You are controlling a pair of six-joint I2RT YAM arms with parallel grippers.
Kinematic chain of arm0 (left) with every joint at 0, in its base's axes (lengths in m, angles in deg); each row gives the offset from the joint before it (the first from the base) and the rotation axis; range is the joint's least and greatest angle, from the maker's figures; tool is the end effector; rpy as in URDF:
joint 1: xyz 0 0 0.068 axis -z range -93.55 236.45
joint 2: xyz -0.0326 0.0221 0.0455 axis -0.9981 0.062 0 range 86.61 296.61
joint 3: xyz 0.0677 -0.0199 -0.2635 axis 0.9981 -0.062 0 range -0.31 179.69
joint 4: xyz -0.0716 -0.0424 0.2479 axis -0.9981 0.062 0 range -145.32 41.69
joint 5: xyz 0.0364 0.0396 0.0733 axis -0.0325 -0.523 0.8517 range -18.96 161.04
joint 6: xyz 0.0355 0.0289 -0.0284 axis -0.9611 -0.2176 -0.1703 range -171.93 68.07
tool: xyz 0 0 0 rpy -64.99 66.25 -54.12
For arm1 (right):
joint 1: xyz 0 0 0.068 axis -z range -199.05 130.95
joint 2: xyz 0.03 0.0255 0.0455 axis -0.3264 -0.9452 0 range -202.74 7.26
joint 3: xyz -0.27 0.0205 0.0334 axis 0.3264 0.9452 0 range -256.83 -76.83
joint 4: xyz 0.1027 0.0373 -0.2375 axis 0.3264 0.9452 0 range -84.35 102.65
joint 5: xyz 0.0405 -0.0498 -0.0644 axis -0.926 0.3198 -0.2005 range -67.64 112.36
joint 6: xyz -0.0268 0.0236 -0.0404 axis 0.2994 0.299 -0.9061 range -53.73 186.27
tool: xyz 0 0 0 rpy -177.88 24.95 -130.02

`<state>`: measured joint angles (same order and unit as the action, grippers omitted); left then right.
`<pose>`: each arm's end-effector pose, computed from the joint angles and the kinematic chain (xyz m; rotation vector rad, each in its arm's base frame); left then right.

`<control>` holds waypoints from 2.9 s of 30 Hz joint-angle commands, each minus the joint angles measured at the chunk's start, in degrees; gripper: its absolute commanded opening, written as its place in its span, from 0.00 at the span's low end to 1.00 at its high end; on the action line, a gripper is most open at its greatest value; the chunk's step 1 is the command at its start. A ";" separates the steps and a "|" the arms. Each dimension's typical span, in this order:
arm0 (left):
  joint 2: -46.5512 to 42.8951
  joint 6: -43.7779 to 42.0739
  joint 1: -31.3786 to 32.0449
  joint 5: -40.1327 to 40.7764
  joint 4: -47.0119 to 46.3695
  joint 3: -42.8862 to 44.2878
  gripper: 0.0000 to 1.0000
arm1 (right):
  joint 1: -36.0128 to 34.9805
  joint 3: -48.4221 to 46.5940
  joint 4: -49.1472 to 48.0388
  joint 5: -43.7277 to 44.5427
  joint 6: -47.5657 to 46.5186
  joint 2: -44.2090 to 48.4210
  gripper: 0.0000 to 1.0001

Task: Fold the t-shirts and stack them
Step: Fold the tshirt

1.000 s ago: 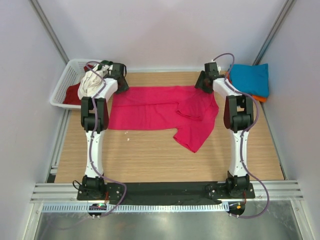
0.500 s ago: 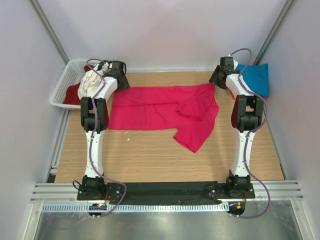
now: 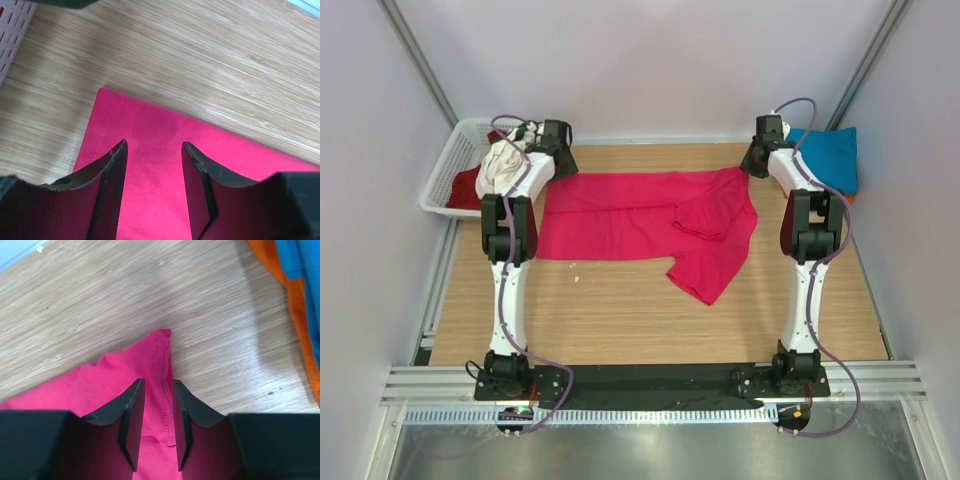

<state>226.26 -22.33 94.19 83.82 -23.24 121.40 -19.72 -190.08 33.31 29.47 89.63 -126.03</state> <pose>0.5389 -0.0653 0.1828 -0.5540 2.3505 -0.0250 0.5255 0.0018 0.1972 0.5276 2.3365 0.0473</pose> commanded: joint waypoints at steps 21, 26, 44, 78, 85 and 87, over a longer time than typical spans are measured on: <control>4.05 0.89 -0.19 4.54 4.93 6.52 0.49 | 2.16 4.09 -1.64 2.91 -1.74 4.18 0.01; 4.40 0.89 -0.28 4.71 5.10 6.52 0.49 | 2.16 4.27 -0.77 1.50 -1.65 4.27 0.02; -6.76 -9.57 2.80 -1.70 3.26 6.70 0.71 | 1.02 4.17 5.21 -16.16 -3.49 13.66 0.49; -15.73 5.11 0.69 1.20 3.44 -23.18 0.59 | -1.00 21.15 -1.56 -13.36 -3.05 11.74 0.30; -14.06 1.16 0.51 2.87 3.69 -20.73 0.59 | -0.92 18.60 -0.59 -14.32 -3.84 9.63 0.30; -14.84 0.72 0.51 2.00 4.84 -20.20 0.59 | -0.92 17.46 0.02 -15.28 -3.84 10.59 0.30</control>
<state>212.30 -19.79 94.96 84.82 -18.82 98.80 -20.70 -169.31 32.66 15.11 86.85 -116.46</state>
